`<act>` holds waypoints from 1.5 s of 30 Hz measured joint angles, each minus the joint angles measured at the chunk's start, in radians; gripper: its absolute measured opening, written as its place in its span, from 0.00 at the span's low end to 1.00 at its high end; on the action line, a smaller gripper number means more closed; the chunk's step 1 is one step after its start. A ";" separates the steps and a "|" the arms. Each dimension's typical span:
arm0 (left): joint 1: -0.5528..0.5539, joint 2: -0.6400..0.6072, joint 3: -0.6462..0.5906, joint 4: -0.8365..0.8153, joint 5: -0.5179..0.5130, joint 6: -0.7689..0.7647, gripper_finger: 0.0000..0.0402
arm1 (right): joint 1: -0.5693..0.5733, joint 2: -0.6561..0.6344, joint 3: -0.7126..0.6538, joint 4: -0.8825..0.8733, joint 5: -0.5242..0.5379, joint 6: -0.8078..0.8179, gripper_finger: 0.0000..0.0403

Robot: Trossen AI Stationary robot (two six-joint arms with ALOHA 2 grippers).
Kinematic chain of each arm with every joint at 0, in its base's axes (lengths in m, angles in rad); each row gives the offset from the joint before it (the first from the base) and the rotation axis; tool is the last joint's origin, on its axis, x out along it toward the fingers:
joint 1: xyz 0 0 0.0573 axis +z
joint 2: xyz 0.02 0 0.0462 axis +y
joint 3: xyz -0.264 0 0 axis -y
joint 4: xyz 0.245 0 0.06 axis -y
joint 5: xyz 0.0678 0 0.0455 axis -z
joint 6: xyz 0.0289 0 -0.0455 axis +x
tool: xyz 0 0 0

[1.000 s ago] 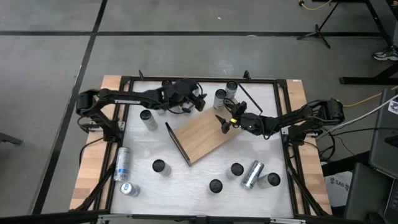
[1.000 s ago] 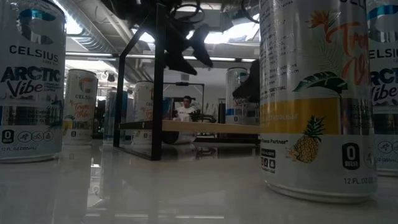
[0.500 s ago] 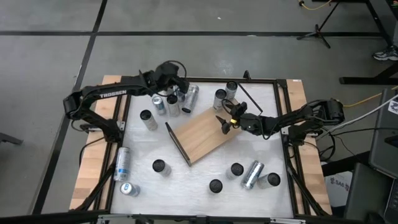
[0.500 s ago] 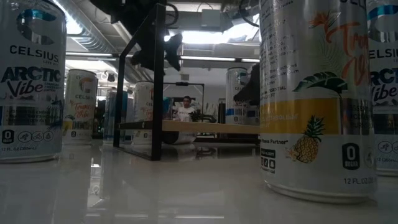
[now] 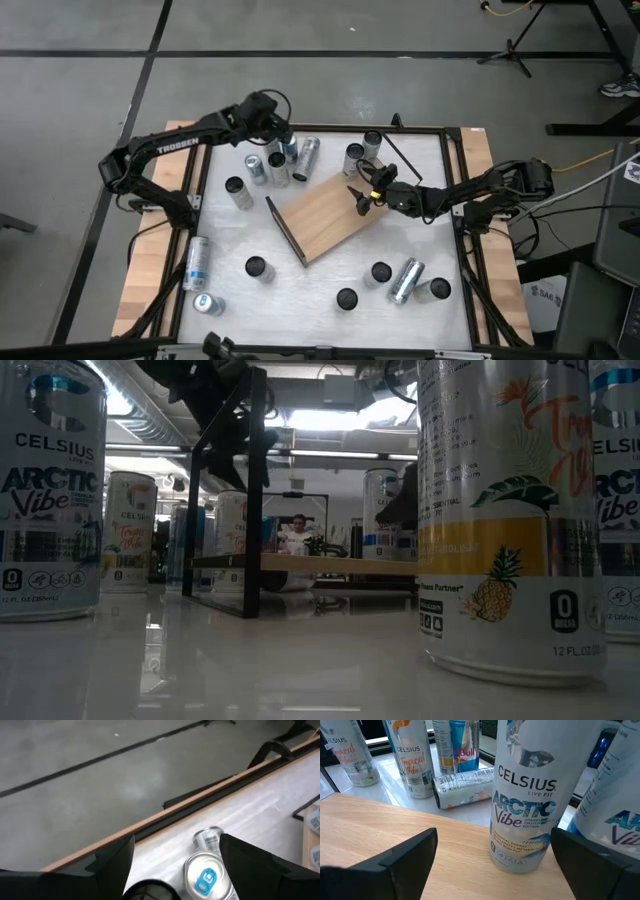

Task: Place canned beverage on shelf
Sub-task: Put the white yellow soda can on the shelf

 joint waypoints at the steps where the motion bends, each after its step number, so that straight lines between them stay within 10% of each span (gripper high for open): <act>1: 0.006 0.000 0.000 -0.003 0.015 0.000 0.72 | 0.000 0.000 0.000 0.000 0.000 0.000 0.93; 10: 0.052 0.000 0.000 -0.048 0.149 0.060 0.75 | 0.000 0.000 0.000 0.000 0.000 0.000 0.93; 45: 0.058 0.078 0.000 -0.264 0.135 0.072 0.83 | 0.000 0.000 0.000 0.000 0.000 0.000 0.93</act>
